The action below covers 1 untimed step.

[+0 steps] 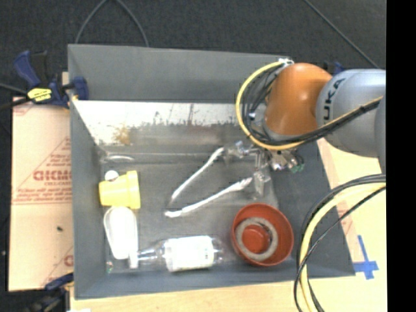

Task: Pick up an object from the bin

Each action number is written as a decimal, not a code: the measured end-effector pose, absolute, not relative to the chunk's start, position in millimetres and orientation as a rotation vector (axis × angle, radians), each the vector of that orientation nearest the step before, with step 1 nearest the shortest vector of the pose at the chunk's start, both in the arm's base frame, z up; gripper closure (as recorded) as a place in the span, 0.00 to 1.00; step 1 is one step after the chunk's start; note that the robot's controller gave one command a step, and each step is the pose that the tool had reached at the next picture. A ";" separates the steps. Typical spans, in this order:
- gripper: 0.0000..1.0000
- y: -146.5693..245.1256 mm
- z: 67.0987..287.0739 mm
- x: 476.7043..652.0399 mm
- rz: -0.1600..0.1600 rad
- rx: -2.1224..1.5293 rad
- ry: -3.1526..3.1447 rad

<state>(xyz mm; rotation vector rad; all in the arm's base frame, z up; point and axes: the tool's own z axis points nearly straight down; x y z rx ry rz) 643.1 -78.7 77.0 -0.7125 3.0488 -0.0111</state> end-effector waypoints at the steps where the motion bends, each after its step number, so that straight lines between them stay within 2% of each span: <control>1: 0.00 -95.3 71.4 625.7 -0.005 -0.236 3.119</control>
Offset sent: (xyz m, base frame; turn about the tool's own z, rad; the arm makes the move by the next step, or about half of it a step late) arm 0.0038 0.0346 -0.0070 -0.0619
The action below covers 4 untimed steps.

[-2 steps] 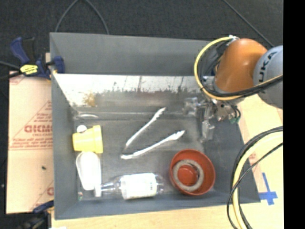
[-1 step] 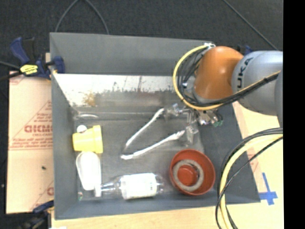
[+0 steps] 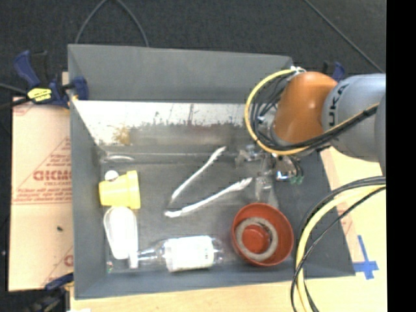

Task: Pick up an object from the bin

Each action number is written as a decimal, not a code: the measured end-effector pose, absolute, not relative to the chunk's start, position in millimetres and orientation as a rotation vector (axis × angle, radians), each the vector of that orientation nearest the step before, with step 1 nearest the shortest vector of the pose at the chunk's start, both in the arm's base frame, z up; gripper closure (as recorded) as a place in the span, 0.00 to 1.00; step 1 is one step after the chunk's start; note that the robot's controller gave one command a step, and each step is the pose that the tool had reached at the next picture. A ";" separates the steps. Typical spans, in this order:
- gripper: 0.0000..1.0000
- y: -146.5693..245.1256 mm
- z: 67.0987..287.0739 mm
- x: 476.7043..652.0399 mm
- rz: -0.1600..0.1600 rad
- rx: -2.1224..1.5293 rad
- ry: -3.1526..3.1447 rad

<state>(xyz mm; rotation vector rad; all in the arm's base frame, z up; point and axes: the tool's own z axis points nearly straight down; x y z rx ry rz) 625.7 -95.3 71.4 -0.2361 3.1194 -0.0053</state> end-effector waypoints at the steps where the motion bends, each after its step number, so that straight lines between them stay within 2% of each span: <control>1: 0.00 -45.7 71.7 648.1 -0.012 -0.791 3.020; 2: 1.00 -66.4 71.0 634.4 -0.006 -0.219 3.116; 3: 1.00 -66.4 71.0 634.3 -0.006 -0.221 3.116; 4: 1.00 -69.8 162.6 628.9 -0.007 -0.210 3.118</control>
Offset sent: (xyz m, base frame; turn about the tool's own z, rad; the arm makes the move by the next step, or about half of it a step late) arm 0.0077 0.0293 -0.0014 0.0115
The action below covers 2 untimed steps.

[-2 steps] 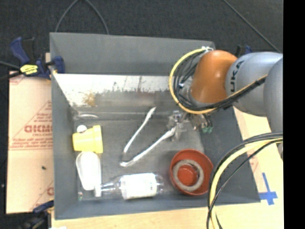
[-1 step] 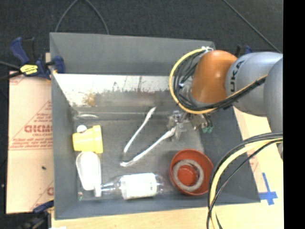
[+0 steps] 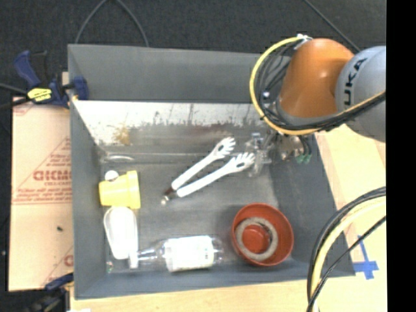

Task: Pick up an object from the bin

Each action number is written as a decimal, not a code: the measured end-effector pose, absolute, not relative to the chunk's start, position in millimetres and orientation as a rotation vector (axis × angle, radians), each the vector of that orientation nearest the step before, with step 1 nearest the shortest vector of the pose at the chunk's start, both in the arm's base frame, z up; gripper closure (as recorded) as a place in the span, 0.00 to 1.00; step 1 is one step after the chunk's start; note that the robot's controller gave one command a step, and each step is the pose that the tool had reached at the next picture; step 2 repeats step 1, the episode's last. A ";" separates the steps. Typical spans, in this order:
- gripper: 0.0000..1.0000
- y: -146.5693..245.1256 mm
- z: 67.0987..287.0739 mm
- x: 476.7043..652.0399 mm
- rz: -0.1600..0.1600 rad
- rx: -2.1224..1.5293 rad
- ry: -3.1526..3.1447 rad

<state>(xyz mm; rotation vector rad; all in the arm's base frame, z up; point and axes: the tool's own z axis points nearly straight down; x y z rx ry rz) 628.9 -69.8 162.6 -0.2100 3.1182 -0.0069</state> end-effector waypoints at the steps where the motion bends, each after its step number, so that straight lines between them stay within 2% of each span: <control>1: 1.00 -71.0 224.9 630.2 -0.009 -0.214 3.111; 2: 1.00 -71.0 224.9 630.2 -0.009 -0.214 3.111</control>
Offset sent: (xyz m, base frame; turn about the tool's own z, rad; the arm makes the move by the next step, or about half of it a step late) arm -0.0024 -0.0033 0.1462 0.0247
